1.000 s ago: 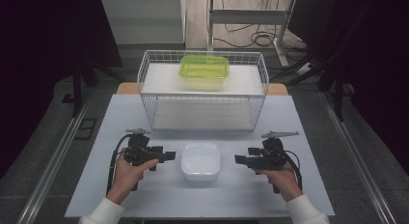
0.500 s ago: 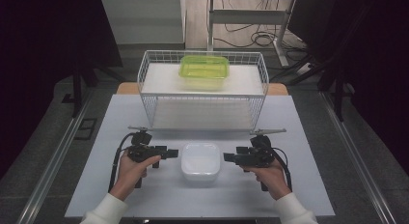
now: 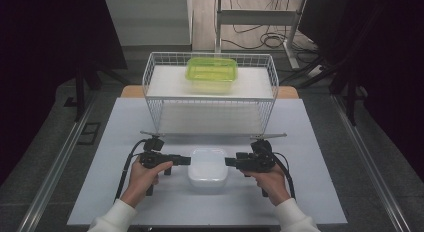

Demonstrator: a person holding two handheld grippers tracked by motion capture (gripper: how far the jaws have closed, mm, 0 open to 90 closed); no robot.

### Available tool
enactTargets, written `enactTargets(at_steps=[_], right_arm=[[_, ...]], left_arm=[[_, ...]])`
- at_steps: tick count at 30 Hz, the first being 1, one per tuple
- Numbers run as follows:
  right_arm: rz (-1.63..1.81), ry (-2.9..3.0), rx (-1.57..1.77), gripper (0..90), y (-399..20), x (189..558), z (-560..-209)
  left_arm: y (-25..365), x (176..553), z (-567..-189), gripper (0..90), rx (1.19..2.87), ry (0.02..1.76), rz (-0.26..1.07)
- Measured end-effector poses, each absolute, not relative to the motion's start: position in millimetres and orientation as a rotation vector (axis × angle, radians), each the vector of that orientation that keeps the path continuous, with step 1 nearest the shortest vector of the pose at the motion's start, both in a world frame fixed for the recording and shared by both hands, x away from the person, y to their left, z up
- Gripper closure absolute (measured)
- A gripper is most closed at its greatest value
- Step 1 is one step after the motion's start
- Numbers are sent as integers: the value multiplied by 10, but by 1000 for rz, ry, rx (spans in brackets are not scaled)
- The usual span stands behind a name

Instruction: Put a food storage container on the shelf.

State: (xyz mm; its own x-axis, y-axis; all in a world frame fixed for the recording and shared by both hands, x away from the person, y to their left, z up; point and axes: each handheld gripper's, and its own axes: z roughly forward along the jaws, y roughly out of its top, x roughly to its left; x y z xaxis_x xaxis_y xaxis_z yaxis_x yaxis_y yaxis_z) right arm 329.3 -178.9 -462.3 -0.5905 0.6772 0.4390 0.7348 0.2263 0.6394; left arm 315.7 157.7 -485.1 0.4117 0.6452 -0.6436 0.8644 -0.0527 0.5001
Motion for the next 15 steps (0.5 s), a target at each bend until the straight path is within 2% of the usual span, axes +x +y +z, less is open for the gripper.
enactTargets(at_steps=[15], right_arm=[[-1275,-2239,-1431,527,-1802,3373,-4852]], left_arm=[[1535,3215,-4987,479,1754,1338,-402]])
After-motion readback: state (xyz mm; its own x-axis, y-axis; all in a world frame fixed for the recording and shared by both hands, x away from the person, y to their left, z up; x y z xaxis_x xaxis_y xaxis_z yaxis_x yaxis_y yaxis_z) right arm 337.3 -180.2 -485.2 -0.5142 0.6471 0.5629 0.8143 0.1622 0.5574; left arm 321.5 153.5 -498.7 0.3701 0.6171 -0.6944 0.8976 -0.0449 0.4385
